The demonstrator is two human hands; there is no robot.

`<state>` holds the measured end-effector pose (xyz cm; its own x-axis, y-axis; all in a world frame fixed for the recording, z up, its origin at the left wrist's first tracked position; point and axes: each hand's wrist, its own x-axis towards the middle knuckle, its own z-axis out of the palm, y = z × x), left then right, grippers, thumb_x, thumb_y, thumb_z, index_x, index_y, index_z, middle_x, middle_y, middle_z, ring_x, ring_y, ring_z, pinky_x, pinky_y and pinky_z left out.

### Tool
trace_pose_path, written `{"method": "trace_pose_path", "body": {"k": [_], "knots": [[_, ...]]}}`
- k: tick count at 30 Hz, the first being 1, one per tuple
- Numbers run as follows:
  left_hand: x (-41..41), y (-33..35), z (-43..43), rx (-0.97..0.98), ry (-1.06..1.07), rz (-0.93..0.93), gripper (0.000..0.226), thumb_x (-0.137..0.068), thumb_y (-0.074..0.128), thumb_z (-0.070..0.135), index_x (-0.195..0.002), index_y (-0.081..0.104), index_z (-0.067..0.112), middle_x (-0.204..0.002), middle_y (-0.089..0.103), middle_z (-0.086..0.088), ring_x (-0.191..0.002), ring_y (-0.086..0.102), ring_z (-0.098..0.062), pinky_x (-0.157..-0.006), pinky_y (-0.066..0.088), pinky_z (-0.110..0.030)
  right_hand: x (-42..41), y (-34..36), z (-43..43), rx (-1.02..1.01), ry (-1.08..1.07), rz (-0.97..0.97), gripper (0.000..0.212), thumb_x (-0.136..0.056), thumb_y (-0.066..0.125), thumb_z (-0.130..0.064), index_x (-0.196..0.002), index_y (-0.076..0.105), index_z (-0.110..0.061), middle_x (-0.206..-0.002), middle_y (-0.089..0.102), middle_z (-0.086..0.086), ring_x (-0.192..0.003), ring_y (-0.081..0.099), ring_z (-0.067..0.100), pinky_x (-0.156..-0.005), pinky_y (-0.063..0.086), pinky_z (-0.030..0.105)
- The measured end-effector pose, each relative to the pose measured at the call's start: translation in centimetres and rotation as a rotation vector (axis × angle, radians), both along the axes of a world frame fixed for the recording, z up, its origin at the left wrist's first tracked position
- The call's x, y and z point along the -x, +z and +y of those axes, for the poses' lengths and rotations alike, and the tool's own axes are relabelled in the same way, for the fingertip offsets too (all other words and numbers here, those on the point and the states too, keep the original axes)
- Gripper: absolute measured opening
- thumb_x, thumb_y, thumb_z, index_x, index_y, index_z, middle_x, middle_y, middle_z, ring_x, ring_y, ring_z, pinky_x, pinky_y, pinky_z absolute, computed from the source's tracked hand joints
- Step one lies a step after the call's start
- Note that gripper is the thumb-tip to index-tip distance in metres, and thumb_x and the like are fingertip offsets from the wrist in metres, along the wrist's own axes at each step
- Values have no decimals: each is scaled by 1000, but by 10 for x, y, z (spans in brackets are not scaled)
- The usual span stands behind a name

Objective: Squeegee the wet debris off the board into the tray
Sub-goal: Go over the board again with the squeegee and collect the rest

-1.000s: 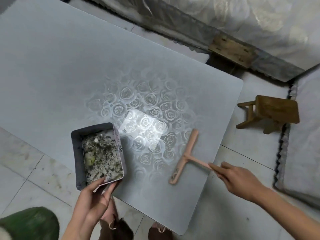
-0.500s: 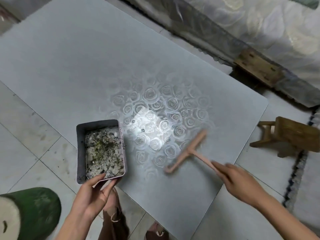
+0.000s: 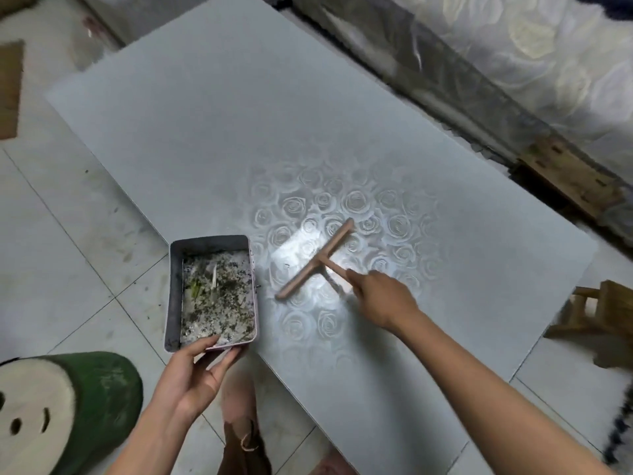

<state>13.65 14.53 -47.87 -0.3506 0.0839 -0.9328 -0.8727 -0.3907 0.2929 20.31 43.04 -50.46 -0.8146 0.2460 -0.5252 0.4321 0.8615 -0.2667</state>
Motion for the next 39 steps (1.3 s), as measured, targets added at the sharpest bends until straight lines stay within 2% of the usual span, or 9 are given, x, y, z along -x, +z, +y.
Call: {"method": "trace_pose_path", "body": {"k": [6, 11, 17, 21, 23, 25, 30, 35, 39], "knots": [[21, -9, -42, 4, 34, 26, 11, -92, 45, -1, -92, 55, -2, -101, 65, -25, -83, 67, -45, -67, 58, -38, -108, 5, 19, 34, 13, -119, 44, -99, 31, -38, -142, 32, -45, -87, 43, -8, -93, 58, 23, -74, 46, 35], [37, -28, -68, 5, 104, 9, 13, -95, 43, 0, -97, 56, -1, -121, 55, -23, -114, 53, -49, -82, 56, -42, -50, -19, -1, 42, 99, -56, 47, -100, 32, -34, -146, 28, -41, -96, 50, -1, -95, 57, 27, -73, 43, 35], [49, -60, -96, 29, 224, -21, 16, -96, 43, 0, -85, 56, -1, -129, 52, -22, -123, 48, -46, -106, 40, -42, -9, 9, 41, -105, 259, -149, 43, -99, 38, -39, -140, 34, -50, -110, 56, -8, -104, 58, 20, -75, 42, 31], [52, -76, -104, 20, 255, -48, 14, -80, 67, -3, -66, 64, -3, -99, 64, -18, -91, 63, -37, -101, 47, -36, -14, 33, 96, -212, 193, -283, 37, -100, 39, -36, -137, 44, -40, -107, 57, -11, -104, 58, 13, -82, 41, 27], [54, -88, -106, -16, 284, -56, 10, -79, 67, -5, -88, 62, -8, -119, 62, -21, -100, 62, -39, -86, 54, -36, -5, 27, 100, -294, 218, -346, 37, -101, 32, -38, -136, 41, -45, -100, 50, -14, -104, 56, 10, -80, 37, 26], [57, -105, -104, 10, 330, -93, 16, -94, 46, -5, -106, 55, -4, -138, 48, -19, -123, 50, -38, -95, 51, -34, 13, 14, 97, -344, 245, -339, 36, -102, 31, -38, -135, 39, -49, -98, 46, -13, -106, 54, 10, -81, 33, 28], [59, -130, -89, 44, 365, -128, 12, -95, 43, -6, -91, 54, -1, -139, 47, -19, -127, 47, -36, -102, 46, -36, 21, -6, 105, -344, 245, -341, 36, -100, 38, -33, -133, 45, -49, -95, 49, -9, -103, 54, 14, -75, 27, 29], [55, -153, -69, 8, 389, -163, 15, -96, 41, -4, -90, 55, -2, -127, 54, -20, -131, 44, -36, -112, 34, -37, 4, -4, 126, -188, 141, -16, 33, -88, 64, -12, -115, 69, -30, -68, 49, -7, -68, 58, 23, -62, 36, 35], [41, -170, -48, -3, 518, -150, 12, -95, 42, -7, -90, 53, -2, -139, 46, -18, -128, 46, -36, -108, 39, -37, 21, -20, 127, -242, 203, -9, 35, -86, 65, -8, -115, 69, -29, -72, 54, -3, -75, 59, 29, -67, 37, 38]]}}
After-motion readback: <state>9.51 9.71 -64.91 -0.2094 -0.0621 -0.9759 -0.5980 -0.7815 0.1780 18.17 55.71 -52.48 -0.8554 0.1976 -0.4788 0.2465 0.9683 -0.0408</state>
